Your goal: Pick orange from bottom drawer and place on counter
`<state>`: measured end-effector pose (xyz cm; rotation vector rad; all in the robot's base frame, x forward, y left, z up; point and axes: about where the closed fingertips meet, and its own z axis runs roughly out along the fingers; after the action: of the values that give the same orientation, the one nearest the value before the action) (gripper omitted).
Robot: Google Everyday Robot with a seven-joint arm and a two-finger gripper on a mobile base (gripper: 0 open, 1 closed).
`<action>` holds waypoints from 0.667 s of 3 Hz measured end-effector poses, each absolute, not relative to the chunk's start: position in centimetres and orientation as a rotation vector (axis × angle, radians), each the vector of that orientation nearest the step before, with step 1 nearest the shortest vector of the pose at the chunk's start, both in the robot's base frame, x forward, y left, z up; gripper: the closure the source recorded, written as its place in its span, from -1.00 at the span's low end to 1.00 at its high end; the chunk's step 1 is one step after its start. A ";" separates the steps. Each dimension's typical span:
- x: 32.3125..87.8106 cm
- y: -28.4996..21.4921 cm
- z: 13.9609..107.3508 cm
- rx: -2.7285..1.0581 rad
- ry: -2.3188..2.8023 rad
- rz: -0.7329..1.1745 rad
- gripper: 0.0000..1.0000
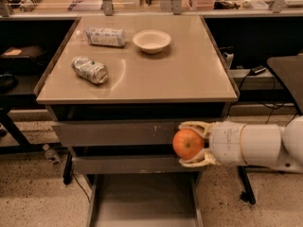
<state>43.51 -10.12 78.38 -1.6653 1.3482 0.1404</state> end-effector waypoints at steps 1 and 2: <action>50.1 -9.4 88.3 -1.642 1.301 0.146 1.00; 50.2 -9.4 88.3 -1.642 1.300 0.145 1.00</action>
Offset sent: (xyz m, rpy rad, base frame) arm 0.0955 -0.0040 0.1176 0.0833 -0.0198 0.0258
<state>50.16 -9.42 88.32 -1.6423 1.3000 0.1451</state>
